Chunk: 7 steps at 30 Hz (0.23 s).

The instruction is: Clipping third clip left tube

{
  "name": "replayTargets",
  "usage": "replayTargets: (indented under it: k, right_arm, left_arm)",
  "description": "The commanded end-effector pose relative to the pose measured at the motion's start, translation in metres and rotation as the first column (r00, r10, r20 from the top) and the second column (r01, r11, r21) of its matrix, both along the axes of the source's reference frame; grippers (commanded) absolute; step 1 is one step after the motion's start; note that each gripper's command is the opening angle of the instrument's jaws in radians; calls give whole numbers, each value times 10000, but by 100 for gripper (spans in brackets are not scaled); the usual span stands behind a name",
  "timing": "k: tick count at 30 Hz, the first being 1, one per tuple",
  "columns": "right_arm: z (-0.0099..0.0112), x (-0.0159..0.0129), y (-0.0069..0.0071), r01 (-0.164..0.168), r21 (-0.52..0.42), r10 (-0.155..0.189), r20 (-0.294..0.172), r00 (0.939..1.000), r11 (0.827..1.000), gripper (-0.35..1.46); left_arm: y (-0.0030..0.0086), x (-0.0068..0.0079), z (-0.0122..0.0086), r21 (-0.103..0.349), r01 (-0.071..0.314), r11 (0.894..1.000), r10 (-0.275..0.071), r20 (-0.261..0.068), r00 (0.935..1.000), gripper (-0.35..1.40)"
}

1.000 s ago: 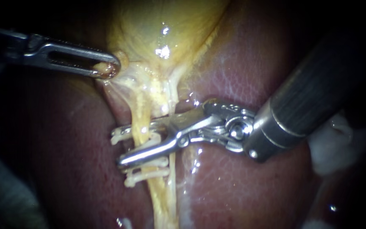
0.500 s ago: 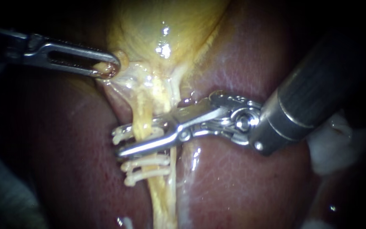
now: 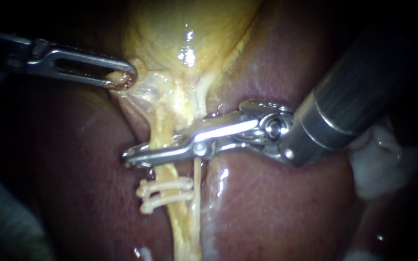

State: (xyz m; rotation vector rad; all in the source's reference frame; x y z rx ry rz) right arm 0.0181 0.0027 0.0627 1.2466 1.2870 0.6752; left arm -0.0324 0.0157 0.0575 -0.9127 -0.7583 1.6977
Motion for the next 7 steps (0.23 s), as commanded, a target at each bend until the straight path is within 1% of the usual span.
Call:
replayTargets:
  k: [1, 7]
  right_arm:
    - [1, 0, 0, -6, -3, 6, 8, 10000, 10000, -35]
    - [6, -1, 0, -26, -26, 27, 27, 10000, 10000, -35]
  left_arm:
    - [0, 0, 0, -3, 0, 10000, 0, 0, 10000, -35]
    - [0, 0, 1, -4, 0, 10000, 0, 0, 10000, -35]
